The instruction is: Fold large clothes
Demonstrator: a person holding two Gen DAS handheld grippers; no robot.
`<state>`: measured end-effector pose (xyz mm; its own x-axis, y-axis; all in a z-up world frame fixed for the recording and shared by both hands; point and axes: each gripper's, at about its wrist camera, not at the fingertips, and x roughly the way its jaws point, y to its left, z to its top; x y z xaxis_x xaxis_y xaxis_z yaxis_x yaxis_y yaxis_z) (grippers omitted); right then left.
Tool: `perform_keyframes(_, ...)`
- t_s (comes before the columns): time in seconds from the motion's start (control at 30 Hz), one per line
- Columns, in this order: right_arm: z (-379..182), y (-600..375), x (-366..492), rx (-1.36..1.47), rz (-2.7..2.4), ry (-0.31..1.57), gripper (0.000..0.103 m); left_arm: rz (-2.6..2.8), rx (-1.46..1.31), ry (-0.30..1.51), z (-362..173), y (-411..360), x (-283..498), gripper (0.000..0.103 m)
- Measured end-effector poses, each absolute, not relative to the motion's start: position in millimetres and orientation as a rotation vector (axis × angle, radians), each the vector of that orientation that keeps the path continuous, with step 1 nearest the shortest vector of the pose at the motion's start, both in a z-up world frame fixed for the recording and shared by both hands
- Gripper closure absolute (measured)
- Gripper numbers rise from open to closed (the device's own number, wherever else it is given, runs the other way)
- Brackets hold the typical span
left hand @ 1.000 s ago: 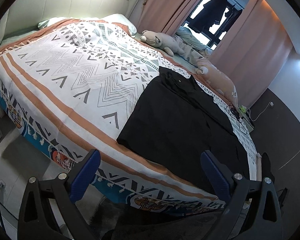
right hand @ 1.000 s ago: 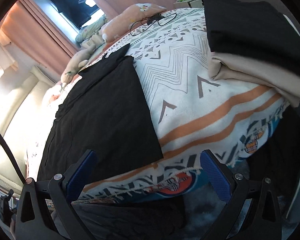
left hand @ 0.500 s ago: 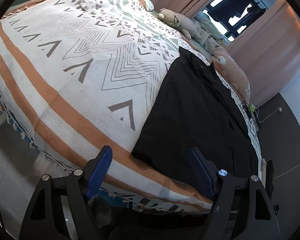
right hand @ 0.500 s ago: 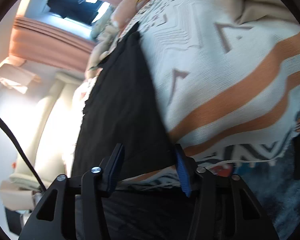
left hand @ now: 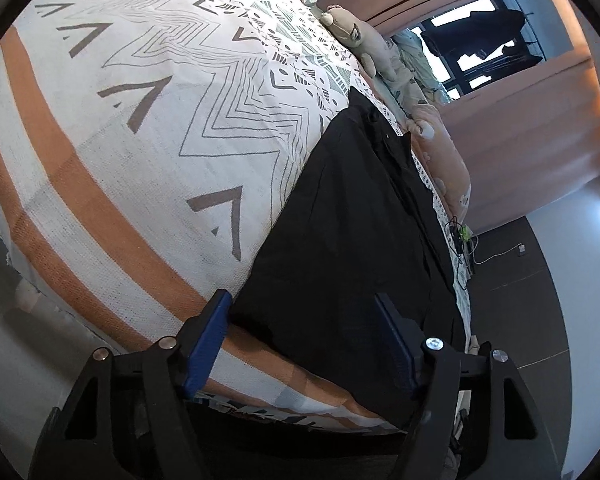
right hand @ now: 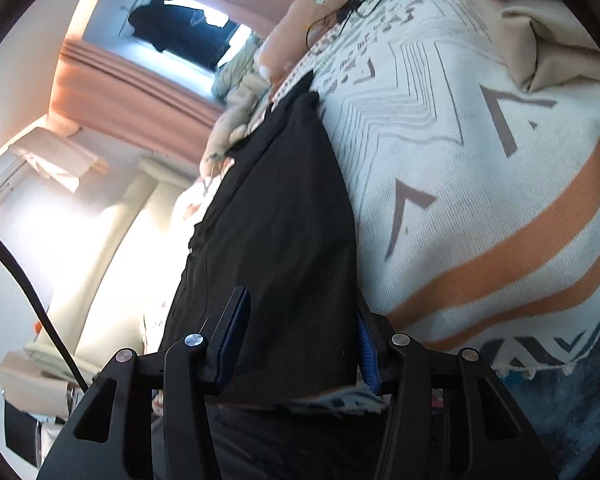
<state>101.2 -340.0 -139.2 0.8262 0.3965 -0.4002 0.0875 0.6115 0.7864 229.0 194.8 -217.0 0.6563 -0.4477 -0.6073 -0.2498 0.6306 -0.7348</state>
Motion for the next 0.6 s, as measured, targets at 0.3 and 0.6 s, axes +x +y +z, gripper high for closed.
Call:
perform_keyframes(0.3, -165, -315, 111, 1.065, 0.243, 0.557, 0.056, -0.245, -0.952, 0.869, -224, 182, 252, 0.032)
perform_keyframes(0.6, -173, -331, 107, 1.079, 0.101, 0.546, 0.1, -0.093, -0.883, 0.883, -225, 176, 261, 0.092)
